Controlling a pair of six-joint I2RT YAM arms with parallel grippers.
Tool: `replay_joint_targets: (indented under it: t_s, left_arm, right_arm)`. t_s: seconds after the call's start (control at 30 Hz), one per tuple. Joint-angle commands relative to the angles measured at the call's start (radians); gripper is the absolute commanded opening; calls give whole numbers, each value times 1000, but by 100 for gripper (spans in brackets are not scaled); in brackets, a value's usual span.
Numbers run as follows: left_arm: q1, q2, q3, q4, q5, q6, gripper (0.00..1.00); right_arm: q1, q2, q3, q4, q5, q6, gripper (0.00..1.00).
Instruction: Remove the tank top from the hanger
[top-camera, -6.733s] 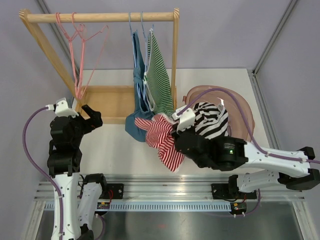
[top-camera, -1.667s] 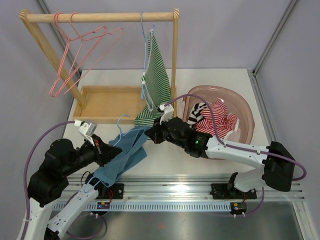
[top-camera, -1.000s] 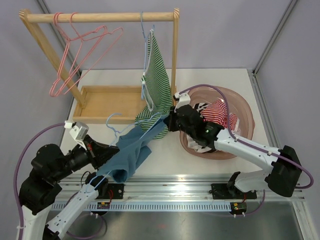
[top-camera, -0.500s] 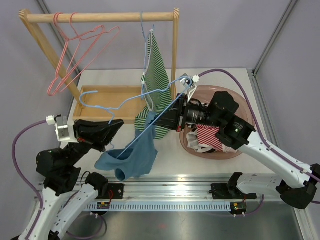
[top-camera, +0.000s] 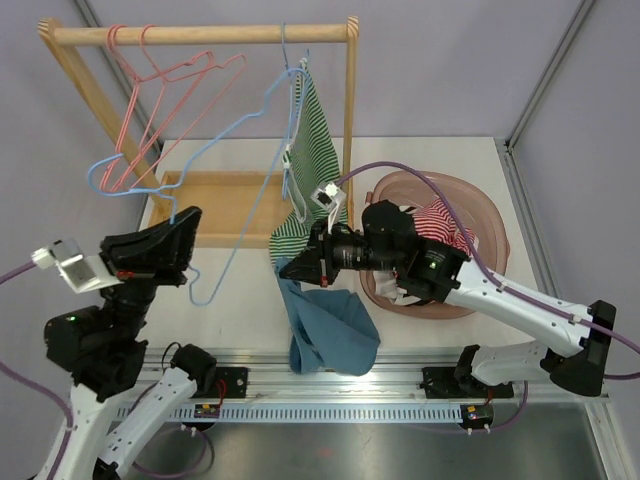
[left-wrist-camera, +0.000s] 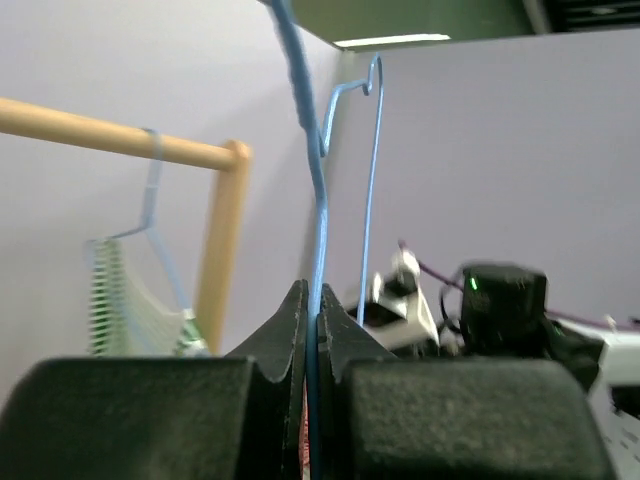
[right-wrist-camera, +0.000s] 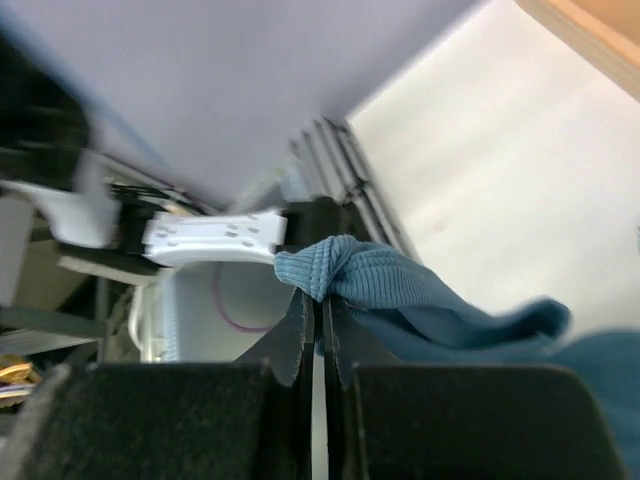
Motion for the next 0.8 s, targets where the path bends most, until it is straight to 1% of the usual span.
replay_joint_targets:
  t_s: [0.0, 0.07, 0.1, 0.13, 0.27, 0.33, 0.43, 0.47, 0.53, 0.57, 0.6, 0.63, 0.67, 0.73, 0.77]
  left_arm:
    - [1, -32, 173, -381, -262, 126, 0]
    - [1, -8, 229, -507, -348, 156, 0]
    - [1, 1, 266, -611, -382, 162, 0]
    - [1, 9, 282, -652, -441, 173, 0]
    - [1, 23, 306, -770, -528, 213, 0]
    - [1, 61, 337, -836, -549, 224, 0]
    - [1, 155, 383, -942, -552, 228, 0]
    - [3, 181, 412, -963, -566, 225, 0]
    - [3, 262, 443, -1028, -604, 221, 0]
    - [1, 291, 475, -1041, -607, 221, 0]
    - [3, 316, 495, -1067, -612, 221, 0]
    - [3, 364, 513, -1075, -620, 221, 0]
    - [3, 389, 532, -1084, -623, 224, 0]
    - [4, 443, 602, -1104, -638, 228, 0]
    - [4, 493, 633, -1111, -637, 238, 0]
  right_arm:
    - [24, 7, -69, -20, 176, -32, 0]
    - [49, 16, -126, -15, 239, -32, 0]
    - [55, 21, -140, -18, 259, -34, 0]
    - [62, 24, -167, -20, 302, -32, 0]
    - [96, 34, -213, -44, 414, -38, 1]
    - [104, 33, -241, -70, 428, -35, 4]
    - [106, 39, -261, -119, 376, -34, 9]
    - [112, 45, -266, -139, 371, -31, 9]
    - [119, 44, -287, -184, 366, -28, 22]
    - [122, 36, -296, -202, 338, -28, 34]
    - [125, 30, -307, -213, 334, -20, 73]
    - [135, 19, -330, -221, 339, -14, 97]
    - [135, -8, -342, -225, 345, -8, 99]
    - [136, -44, -379, -233, 356, 9, 100]
    - [138, -85, -391, -236, 356, 15, 100]
